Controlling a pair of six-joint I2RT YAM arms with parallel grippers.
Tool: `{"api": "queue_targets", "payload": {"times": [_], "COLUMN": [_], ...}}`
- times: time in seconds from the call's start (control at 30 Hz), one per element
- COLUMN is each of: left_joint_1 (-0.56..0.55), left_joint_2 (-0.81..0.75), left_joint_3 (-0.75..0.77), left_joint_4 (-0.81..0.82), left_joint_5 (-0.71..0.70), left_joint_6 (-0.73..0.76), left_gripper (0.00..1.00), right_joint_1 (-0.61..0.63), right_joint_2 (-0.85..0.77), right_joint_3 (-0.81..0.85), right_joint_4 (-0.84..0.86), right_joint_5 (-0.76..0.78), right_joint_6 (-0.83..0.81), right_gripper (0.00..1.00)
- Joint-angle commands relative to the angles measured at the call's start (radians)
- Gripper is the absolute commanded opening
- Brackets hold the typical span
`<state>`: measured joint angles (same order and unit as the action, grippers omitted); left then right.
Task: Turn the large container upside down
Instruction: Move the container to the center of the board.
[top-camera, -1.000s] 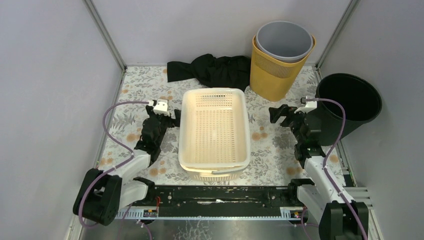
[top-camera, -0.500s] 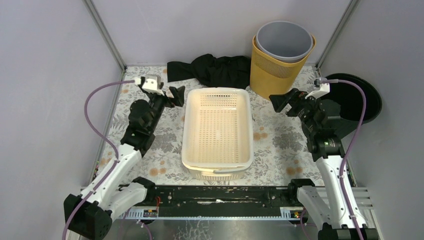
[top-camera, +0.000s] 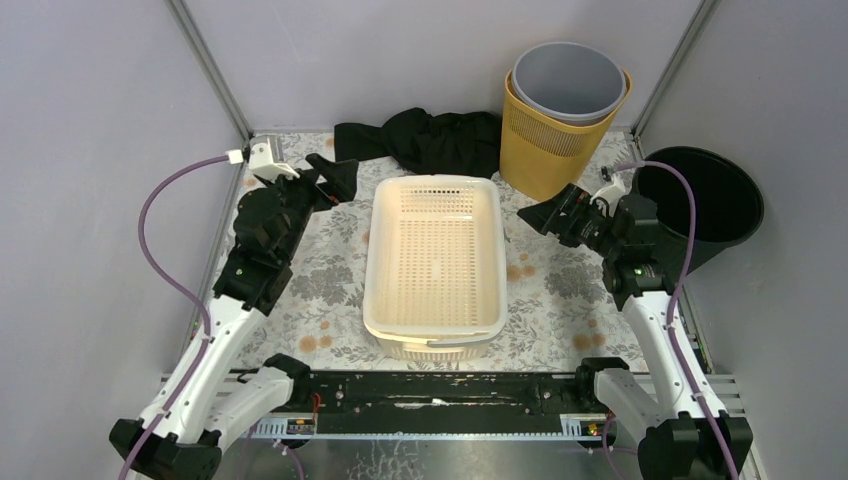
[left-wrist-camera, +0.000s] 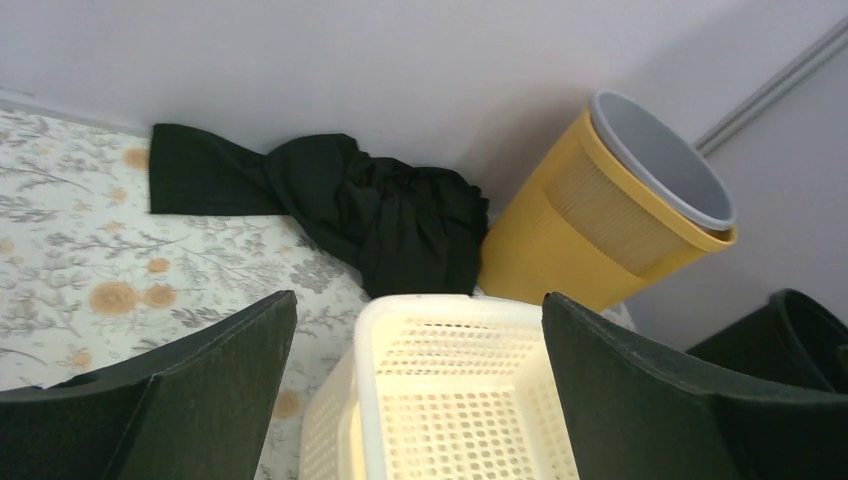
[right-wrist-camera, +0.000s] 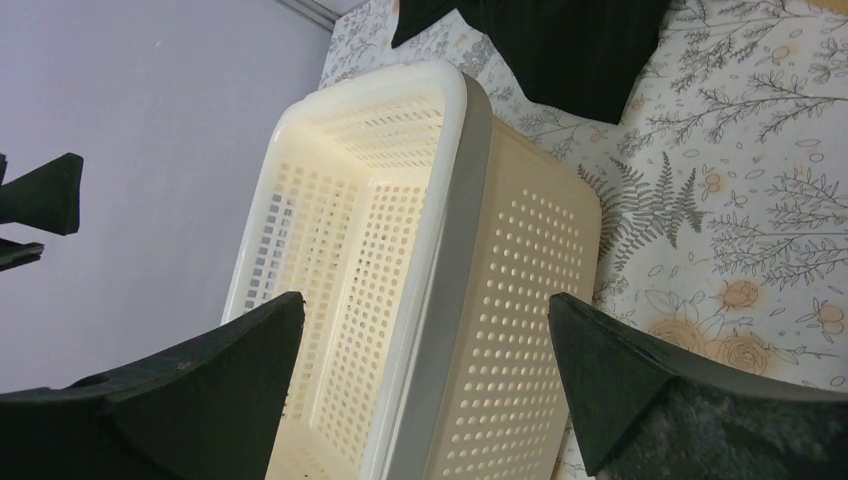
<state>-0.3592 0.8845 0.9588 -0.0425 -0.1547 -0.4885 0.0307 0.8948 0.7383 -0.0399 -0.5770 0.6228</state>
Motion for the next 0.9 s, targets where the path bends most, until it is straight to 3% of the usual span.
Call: {"api": "queue_targets", "payload": {"times": [0.0, 0.07, 0.17, 0.37, 0.53, 0.87], "left_joint_1": [-0.003, -0.001, 0.0, 0.003, 0.003, 0.003], "left_joint_2": [-0.061, -0.086, -0.115, -0.063, -0.071, -0.106], "left_joint_3": [-0.011, -0.041, -0.073, -0.004, -0.034, -0.057], "left_joint_4": [-0.012, 0.028, 0.013, -0.14, -0.144, -0.275], "left_joint_5": [0.137, 0.202, 0.193, 0.283, 0.348, 0.317], "left_joint_6": [-0.069, -0.127, -0.205, -0.169, -0.197, -0.194], "left_gripper": [1.0, 1.0, 1.0, 1.0, 1.0, 1.0], "right_joint_1": [0.0, -0.001, 0.0, 0.0, -0.001, -0.001], "right_joint_2": [-0.02, -0.028, -0.033, -0.009, 0.034, 0.039], "right_joint_3": [0.01, 0.008, 0.0, 0.009, 0.002, 0.024], "right_joint_4": [0.001, -0.024, -0.046, -0.091, -0.107, -0.13], "right_joint_5": [-0.025, 0.006, 0.042, 0.008, -0.083, -0.054], "right_joint_6": [0.01, 0.004, 0.017, 0.073, 0.06, 0.056], "right_gripper": [0.99, 0.99, 0.99, 0.99, 0.99, 0.99]}}
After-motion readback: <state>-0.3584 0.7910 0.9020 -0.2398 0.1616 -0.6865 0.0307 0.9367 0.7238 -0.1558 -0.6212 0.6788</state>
